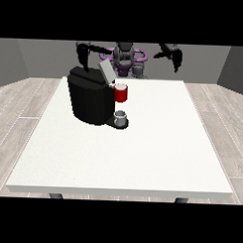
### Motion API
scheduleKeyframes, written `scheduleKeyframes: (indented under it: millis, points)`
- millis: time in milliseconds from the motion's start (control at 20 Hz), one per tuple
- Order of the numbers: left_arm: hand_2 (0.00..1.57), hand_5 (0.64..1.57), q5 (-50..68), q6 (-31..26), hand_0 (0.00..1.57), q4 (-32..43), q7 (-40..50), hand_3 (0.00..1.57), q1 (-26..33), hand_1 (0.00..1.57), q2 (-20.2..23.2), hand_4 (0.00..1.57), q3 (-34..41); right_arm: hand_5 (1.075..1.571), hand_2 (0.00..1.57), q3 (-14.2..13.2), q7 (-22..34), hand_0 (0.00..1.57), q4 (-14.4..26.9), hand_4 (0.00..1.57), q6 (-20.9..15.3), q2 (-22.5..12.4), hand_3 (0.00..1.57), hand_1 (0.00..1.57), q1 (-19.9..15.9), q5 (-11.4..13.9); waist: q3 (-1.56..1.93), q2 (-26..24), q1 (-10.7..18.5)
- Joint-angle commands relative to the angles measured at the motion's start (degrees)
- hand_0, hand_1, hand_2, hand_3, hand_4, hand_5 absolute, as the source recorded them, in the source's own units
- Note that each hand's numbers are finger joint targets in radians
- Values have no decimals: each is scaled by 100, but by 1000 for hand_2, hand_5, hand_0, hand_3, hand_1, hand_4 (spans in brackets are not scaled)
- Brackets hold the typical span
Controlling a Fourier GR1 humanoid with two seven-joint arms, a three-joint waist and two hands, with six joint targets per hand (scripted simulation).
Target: Insert the coffee pod into the coffee machine and close the lid
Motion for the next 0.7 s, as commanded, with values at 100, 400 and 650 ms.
scheduleKeyframes:
  millis: [100, 400, 650]
  points:
    - [0, 1571, 162, 123, 0, -1070, 386, 0, 594, 0, -53, 371, -430, 1571, 0, 55, 80, 0, 397, 0, -32, -38, 0, 0, -441, 12, 0, 168, 49]
    - [0, 1571, 392, 234, 0, -1581, 503, 0, 707, 0, 231, 377, -210, 1571, 0, 353, -312, 0, 450, 0, 160, 82, 0, 0, -433, 142, 0, 481, -282]
    - [0, 1571, 653, 103, 0, -1636, 493, 0, 879, 0, 409, 368, -30, 1571, 0, 416, -102, 0, 417, 73, 297, 53, 0, 0, -889, 85, -1, 578, -336]
